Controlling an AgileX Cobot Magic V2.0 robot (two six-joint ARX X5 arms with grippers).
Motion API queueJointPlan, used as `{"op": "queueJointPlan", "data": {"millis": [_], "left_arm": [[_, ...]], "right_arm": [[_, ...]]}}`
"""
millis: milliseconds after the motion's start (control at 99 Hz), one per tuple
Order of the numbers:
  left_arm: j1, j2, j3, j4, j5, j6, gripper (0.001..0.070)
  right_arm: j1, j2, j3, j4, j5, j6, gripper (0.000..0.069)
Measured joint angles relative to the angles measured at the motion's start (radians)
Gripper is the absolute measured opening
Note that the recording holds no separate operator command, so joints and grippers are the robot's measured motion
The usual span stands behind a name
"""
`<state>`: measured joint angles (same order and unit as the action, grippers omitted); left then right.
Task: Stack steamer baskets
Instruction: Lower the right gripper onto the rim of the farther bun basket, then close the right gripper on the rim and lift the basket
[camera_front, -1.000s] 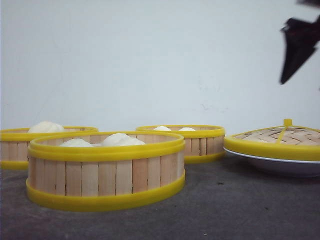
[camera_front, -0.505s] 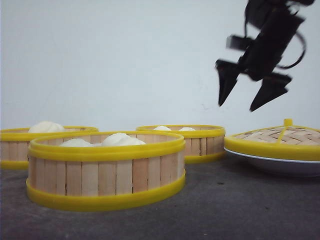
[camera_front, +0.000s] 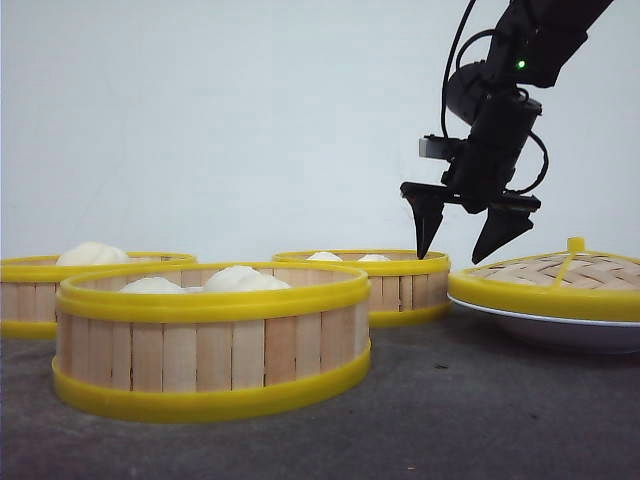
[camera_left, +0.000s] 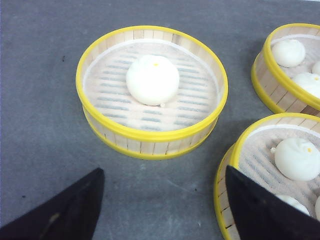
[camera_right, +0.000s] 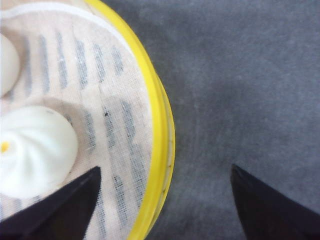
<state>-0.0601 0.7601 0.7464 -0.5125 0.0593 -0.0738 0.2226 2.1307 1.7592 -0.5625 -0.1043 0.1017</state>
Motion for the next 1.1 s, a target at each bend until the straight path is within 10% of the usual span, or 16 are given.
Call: {"op": "queueJointPlan", "data": {"millis": [838, 1101], "left_arm": [[0.0, 0.0, 0.0, 0.0, -0.005, 0.007, 0.0468], [0.0, 0.0, 0.0, 0.0, -0.005, 0.007, 0.0468]], "right_arm": [[0.007, 0.04, 0.004, 0.06, 0.002, 0.048, 0.0072], [0.019, 0.043, 0.004, 0.089, 0.003, 0.077, 0.0033]]}}
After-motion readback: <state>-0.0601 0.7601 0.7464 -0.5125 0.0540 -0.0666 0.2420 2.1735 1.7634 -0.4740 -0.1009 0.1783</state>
